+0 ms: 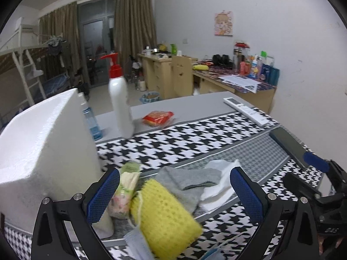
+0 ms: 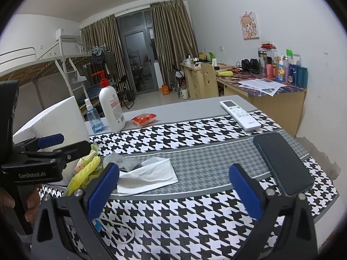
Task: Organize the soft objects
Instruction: 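Move the left tool toward the chopsticks packet beside the foam box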
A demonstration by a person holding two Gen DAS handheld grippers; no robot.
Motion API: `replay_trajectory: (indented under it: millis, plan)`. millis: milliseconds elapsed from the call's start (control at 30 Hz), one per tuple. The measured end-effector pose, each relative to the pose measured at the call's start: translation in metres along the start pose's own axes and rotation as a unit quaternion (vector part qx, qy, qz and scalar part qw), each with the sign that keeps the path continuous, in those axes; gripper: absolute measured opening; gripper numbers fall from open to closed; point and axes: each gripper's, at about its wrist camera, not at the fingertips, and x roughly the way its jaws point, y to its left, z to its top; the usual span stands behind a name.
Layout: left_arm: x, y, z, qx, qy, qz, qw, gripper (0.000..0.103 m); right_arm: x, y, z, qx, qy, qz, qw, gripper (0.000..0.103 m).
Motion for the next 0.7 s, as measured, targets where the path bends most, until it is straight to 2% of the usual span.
replay_trajectory:
  millis: [200, 267, 367, 500, 600, 700]
  plan:
    - [0.006, -0.004, 0.0, 0.005, -0.001, -0.012, 0.9999, 0.102, 0.004, -0.002, 0.001, 0.0, 0.005, 0.0, 1.0, 0.102]
    - [0.009, -0.002, 0.0, 0.003, -0.002, -0.002, 1.0, 0.102, 0.005, -0.002, 0.002, -0.001, 0.005, 0.001, 1.0, 0.102]
    - [0.015, 0.008, 0.0, -0.008, -0.001, 0.03, 0.9995, 0.102, 0.007, -0.002, 0.002, -0.001, 0.006, 0.001, 1.0, 0.102]
    - [0.01, 0.035, -0.008, -0.047, -0.002, 0.103, 0.9935, 0.102, 0.01, 0.0, 0.003, -0.004, 0.008, 0.003, 1.0, 0.102]
    - [0.01, 0.058, -0.014, -0.075, 0.01, 0.134, 0.9882, 0.102, 0.015, 0.003, 0.004, -0.009, 0.011, 0.009, 1.0, 0.102]
    - [0.01, 0.065, -0.018, -0.073, 0.021, 0.137, 0.9876, 0.101, 0.02, 0.01, 0.006, -0.019, 0.018, 0.019, 0.999, 0.102]
